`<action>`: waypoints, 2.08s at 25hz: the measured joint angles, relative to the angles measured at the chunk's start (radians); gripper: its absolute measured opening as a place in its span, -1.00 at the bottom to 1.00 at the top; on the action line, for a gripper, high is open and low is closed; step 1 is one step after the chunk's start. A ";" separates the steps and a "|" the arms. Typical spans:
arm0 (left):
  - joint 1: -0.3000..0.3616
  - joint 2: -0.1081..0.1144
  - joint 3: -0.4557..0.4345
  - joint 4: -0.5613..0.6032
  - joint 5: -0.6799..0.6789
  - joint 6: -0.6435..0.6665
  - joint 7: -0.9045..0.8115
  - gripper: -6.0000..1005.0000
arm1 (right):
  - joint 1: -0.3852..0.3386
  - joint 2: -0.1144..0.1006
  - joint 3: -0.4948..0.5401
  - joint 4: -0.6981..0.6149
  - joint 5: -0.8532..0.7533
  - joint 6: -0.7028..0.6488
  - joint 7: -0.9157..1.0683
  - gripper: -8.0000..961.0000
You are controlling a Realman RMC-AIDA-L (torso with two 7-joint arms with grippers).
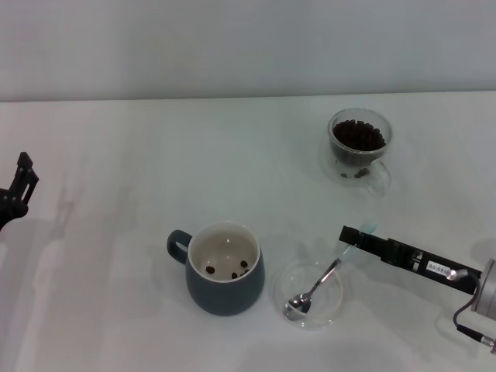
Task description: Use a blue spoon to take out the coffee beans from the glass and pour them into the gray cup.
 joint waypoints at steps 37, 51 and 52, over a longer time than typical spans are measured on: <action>-0.003 -0.001 0.000 0.021 -0.001 0.028 -0.005 0.51 | -0.017 0.014 0.674 -0.035 0.010 0.089 -0.804 -0.14; 0.012 -0.005 0.003 0.061 0.006 0.113 -0.009 0.51 | 0.032 0.015 0.688 0.042 0.294 0.048 -1.383 0.13; 0.012 -0.005 0.003 0.061 0.006 0.113 -0.009 0.51 | 0.035 0.015 0.689 0.042 0.303 0.053 -1.394 0.23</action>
